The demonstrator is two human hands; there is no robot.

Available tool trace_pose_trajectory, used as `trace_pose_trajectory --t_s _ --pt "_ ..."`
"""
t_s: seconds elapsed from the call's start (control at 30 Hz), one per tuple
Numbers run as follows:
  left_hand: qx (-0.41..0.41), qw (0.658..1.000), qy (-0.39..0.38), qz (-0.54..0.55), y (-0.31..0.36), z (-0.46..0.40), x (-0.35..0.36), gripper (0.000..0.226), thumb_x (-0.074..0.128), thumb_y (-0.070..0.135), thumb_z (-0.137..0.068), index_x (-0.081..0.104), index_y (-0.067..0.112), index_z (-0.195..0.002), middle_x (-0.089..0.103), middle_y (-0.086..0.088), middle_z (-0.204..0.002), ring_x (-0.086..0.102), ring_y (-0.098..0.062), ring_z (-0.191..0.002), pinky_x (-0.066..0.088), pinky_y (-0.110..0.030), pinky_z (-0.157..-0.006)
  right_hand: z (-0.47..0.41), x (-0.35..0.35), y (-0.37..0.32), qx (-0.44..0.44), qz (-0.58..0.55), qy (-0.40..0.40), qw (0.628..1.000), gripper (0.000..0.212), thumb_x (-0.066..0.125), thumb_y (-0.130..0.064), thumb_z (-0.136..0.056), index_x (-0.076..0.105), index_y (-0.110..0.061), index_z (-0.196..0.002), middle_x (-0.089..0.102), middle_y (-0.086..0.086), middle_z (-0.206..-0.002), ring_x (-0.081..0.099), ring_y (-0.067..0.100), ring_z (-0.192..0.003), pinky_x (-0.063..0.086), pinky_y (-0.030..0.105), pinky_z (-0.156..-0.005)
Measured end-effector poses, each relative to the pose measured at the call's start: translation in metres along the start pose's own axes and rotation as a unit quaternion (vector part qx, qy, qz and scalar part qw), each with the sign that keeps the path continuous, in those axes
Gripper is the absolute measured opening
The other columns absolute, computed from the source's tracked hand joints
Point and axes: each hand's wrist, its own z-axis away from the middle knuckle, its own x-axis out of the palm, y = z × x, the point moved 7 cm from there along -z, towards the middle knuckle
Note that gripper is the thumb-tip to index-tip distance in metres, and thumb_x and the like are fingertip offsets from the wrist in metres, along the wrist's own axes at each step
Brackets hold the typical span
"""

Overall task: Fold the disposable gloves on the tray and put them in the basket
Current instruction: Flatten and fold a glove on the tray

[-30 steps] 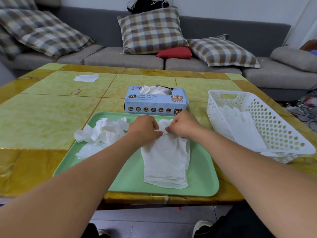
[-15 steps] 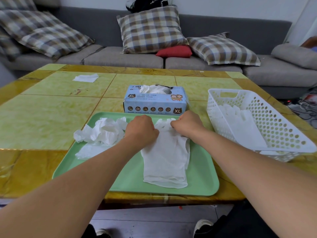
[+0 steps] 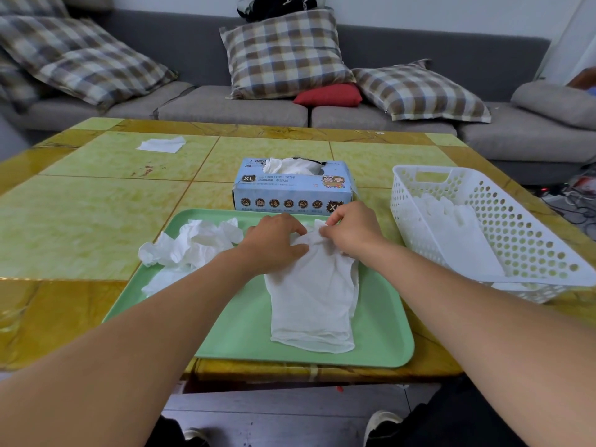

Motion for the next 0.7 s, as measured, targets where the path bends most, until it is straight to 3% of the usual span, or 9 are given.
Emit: trace_pose_trajectory --t_s 0.1,0.2,0.33,0.4,0.47,0.53,0.6,0.7 --pt "-0.006 1.000 0.011 0.007 -0.001 -0.002 -0.001 0.045 0.068 0.039 -0.091 0.060 0.017 -0.130 0.055 -0.001 -0.134 0.051 -0.024 -0.125 0.043 -0.046 -0.105 0.000 -0.003 0.000 -0.001 -0.003 0.022 1.000 0.025 0.079 -0.017 -0.084 0.062 -0.020 -0.066 0.063 -0.004 -0.073 0.066 0.021 -0.065 0.062 0.041 -0.066" --pt "-0.015 1.000 0.007 -0.016 0.000 -0.002 0.000 0.056 0.068 0.043 -0.091 0.055 0.014 -0.137 0.049 -0.004 -0.138 0.049 -0.026 -0.126 0.042 -0.046 -0.106 -0.004 -0.003 0.008 0.010 -0.015 0.040 0.999 0.022 0.081 -0.021 -0.081 0.060 -0.022 -0.073 0.061 -0.004 -0.083 0.067 0.025 -0.079 0.062 0.046 -0.073" --pt "-0.017 0.999 0.003 -0.046 -0.002 -0.003 0.000 0.053 0.065 0.045 -0.092 0.058 0.011 -0.131 0.053 -0.009 -0.131 0.051 -0.029 -0.122 0.045 -0.045 -0.103 -0.010 -0.005 0.008 -0.005 -0.029 0.047 0.998 0.030 0.083 -0.027 -0.081 0.058 -0.021 -0.096 0.064 0.001 -0.099 0.066 0.022 -0.087 0.054 0.034 -0.072" --pt "-0.010 0.999 0.014 -0.037 -0.003 -0.002 -0.005 0.050 0.064 0.044 -0.093 0.059 0.010 -0.130 0.055 -0.010 -0.133 0.051 -0.029 -0.123 0.044 -0.041 -0.103 -0.008 -0.016 -0.005 -0.050 -0.022 0.051 0.997 0.024 0.082 -0.019 -0.080 0.062 -0.022 -0.094 0.068 0.001 -0.098 0.066 0.021 -0.089 0.054 0.034 -0.078" --pt "0.010 0.999 0.028 -0.017 -0.001 0.004 -0.013 0.048 0.066 0.039 -0.093 0.059 0.014 -0.133 0.055 -0.009 -0.137 0.051 -0.028 -0.126 0.041 -0.035 -0.104 0.006 -0.022 -0.025 -0.129 0.025 -0.018 0.991 0.022 0.078 -0.006 -0.078 0.067 -0.023 -0.087 0.069 -0.001 -0.090 0.065 0.015 -0.083 0.054 0.032 -0.077" --pt "0.068 0.996 0.051 -0.026 0.007 0.014 -0.024 0.042 0.071 0.036 -0.091 0.063 0.017 -0.128 0.059 -0.008 -0.131 0.052 -0.027 -0.123 0.039 -0.036 -0.103 0.040 -0.019 -0.043 -0.216 0.086 -0.165 0.958 0.025 0.076 0.000 -0.077 0.071 -0.023 -0.086 0.069 -0.005 -0.083 0.061 0.008 -0.071 0.051 0.027 -0.070" --pt "0.145 0.987 0.063 -0.037 0.018 0.027 -0.034 0.031 0.077 0.034 -0.085 0.069 0.022 -0.113 0.065 -0.002 -0.113 0.058 -0.020 -0.104 0.046 -0.036 -0.092 0.076 -0.018 -0.050 -0.259 0.101 -0.284 0.918 0.028 0.076 0.001 -0.076 0.074 -0.024 -0.089 0.068 -0.004 -0.083 0.060 0.008 -0.070 0.052 0.026 -0.067" --pt "0.198 0.979 -0.038 0.007 0.036 0.054 -0.032 0.013 0.082 0.030 -0.082 0.075 0.023 -0.091 0.067 0.010 -0.076 0.057 -0.004 -0.066 0.045 -0.019 -0.063 0.120 -0.016 -0.044 -0.258 0.104 -0.392 0.877 0.028 0.082 -0.001 -0.075 0.076 -0.020 -0.095 0.069 -0.003 -0.085 0.065 0.015 -0.077 0.052 0.020 -0.065"
